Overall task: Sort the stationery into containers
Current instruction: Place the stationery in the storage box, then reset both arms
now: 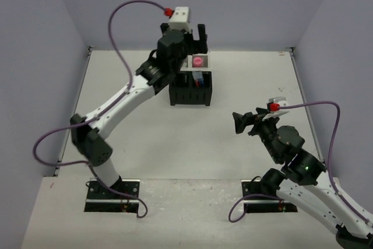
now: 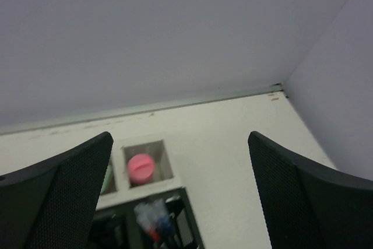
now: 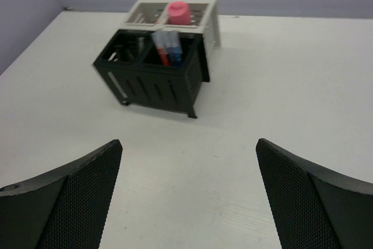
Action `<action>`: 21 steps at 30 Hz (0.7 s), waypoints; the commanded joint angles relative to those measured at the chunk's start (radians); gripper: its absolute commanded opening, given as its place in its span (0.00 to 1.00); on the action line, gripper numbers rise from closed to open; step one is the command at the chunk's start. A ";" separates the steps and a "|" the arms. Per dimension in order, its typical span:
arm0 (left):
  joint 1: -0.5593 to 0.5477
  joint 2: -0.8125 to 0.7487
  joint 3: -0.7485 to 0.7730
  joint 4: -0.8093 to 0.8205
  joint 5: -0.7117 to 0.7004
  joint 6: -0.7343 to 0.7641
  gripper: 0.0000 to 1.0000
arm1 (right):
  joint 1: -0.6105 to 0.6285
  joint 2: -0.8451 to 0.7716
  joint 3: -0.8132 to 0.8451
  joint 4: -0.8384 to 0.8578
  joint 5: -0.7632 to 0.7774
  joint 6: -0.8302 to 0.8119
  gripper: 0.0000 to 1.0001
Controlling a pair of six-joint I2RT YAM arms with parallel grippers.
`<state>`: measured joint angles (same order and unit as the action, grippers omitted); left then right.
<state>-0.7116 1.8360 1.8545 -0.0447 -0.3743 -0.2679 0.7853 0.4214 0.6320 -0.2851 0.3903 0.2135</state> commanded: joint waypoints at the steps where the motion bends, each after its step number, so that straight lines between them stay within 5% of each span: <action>1: 0.027 -0.374 -0.383 -0.275 -0.296 -0.196 1.00 | 0.000 0.023 0.111 -0.130 0.381 0.153 0.99; 6: 0.030 -0.679 -0.734 -0.298 -0.311 -0.243 1.00 | 0.000 0.016 0.170 -0.213 0.435 0.171 0.99; 14: 0.031 -0.949 -0.787 -0.666 -0.417 -0.308 1.00 | 0.000 -0.017 0.185 -0.328 0.431 0.161 0.99; 21: 0.031 -1.187 -0.954 -0.608 -0.470 -0.231 1.00 | 0.000 -0.044 0.147 -0.340 0.417 0.177 0.99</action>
<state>-0.6811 0.7492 0.9943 -0.6468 -0.7519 -0.5218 0.7845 0.3956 0.7916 -0.6002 0.7751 0.3586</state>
